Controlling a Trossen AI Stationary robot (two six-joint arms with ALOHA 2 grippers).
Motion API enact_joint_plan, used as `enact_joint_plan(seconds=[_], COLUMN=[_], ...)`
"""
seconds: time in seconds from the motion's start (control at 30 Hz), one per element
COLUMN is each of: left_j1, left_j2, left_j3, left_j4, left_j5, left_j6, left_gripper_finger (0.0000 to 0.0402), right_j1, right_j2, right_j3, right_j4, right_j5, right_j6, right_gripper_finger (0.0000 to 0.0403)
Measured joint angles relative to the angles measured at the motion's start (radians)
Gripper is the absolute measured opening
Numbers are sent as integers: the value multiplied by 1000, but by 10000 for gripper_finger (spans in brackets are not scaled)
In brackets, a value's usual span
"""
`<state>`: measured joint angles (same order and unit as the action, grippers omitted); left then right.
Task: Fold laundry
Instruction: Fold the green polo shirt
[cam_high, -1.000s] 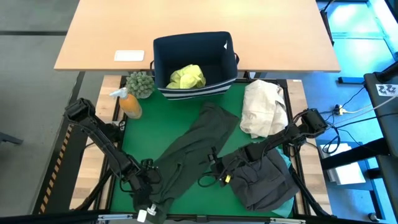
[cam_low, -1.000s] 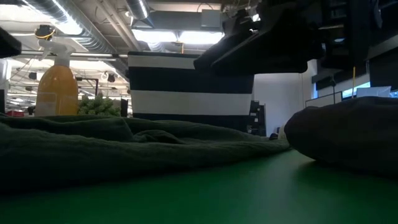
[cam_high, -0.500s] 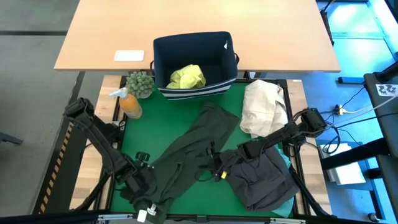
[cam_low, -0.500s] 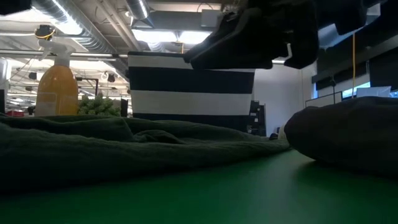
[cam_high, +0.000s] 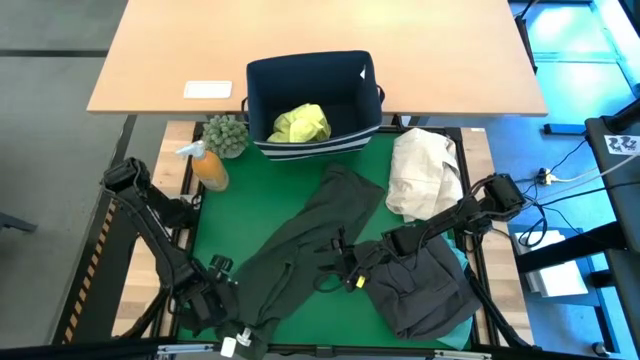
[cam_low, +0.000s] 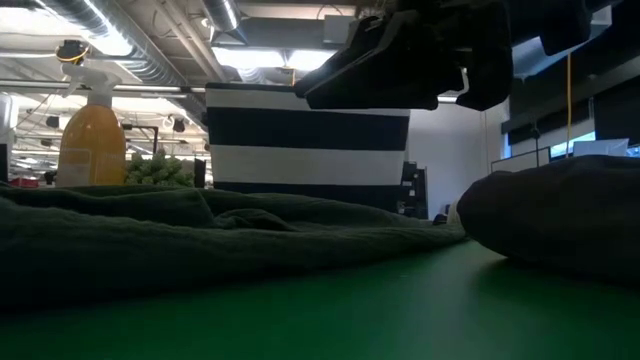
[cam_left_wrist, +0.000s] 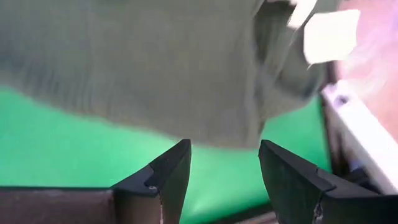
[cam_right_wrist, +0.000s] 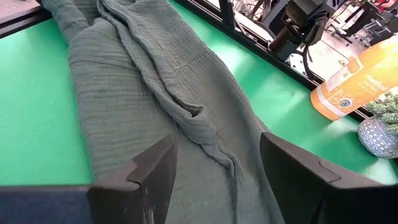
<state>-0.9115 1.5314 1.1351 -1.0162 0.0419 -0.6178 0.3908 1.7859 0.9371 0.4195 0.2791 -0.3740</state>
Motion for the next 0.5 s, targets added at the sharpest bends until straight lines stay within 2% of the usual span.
enact_joint_plan(seconds=[0.2, 0.5], left_j1=[-9, -82], left_j2=[28, 146], left_j3=[0, 0], left_j4=[95, 109], left_j5=[-3, 48], left_j6=[9, 173], left_gripper_finger=[186, 186], right_j1=[0, 0], right_j2=[0, 0], right_j3=[0, 0], right_j4=[5, 6], right_j5=[1, 1], right_j6=[1, 14], right_gripper_finger=[230, 230])
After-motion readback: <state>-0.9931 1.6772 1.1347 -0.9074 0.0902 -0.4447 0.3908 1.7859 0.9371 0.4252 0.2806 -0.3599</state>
